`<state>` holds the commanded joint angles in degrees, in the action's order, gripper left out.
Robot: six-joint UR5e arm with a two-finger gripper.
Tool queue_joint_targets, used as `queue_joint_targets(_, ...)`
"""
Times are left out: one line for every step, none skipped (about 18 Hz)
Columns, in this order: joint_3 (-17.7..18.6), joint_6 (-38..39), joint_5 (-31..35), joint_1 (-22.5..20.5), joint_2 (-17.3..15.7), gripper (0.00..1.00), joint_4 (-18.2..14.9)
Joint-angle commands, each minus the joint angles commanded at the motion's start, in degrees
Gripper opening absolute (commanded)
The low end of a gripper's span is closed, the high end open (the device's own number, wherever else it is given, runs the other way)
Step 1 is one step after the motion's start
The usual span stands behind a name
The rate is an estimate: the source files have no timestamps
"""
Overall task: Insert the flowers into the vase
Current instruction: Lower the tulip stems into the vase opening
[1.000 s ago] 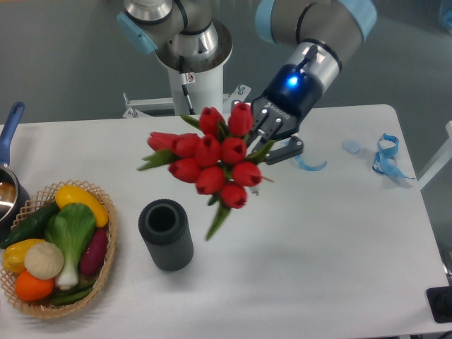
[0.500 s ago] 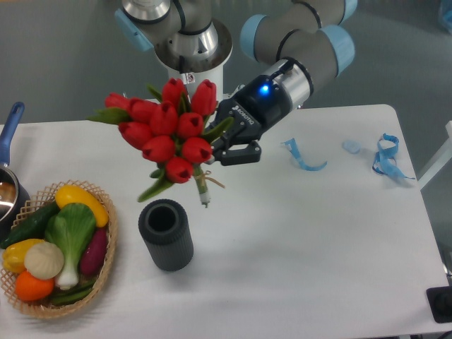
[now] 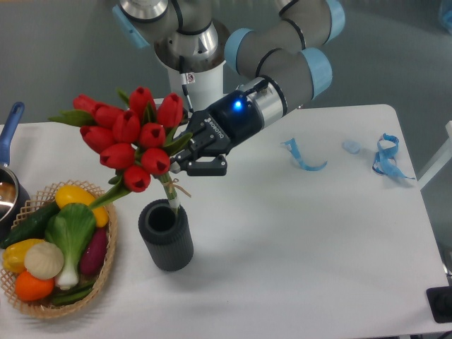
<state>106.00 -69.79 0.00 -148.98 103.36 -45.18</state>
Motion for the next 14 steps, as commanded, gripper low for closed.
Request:
queue_joint_targets(0.0,0.0,0.0,0.1,0.3,0.11,0.0)
queue_joint_targets(0.0,0.0,0.0,0.1,0.4,0.11,0.0)
queue_joint_targets(-0.1,0.0,0.0,0.2,0.5,0.11,0.0)
queue_joint_targets(-0.2,-0.1,0.0,0.3,1.0,0.11,0.0)
queue_joint_targets(-0.3,-0.1,0.0,0.5,1.2,0.11,0.0)
queue_joint_targets(-0.4,-0.3,0.1,0.9,1.7,0.11,0.0)
queue_joint_targets(-0.4,-0.9,0.1,1.1,2.3,0.11,0.0)
queue_joint_targets(-0.4,-1.4,0.1,1.2,2.7,0.11,0.0)
queue_joint_targets(-0.4,-1.6,0.1,1.6,3.3,0.11,0.0)
queue_joint_targets(0.0,-1.9,0.1,1.6,3.8,0.11,0.0)
queue_joint_targets(0.2,-2.5,0.2,1.6,4.0,0.11,0.0)
queue_joint_targets(0.5,-2.8,0.3,1.6,4.3,0.11,0.0)
queue_joint_targets(1.0,-2.8,0.3,1.6,4.6,0.11,0.0)
queue_joint_targets(1.2,-2.8,0.5,1.6,4.6,0.11,0.0)
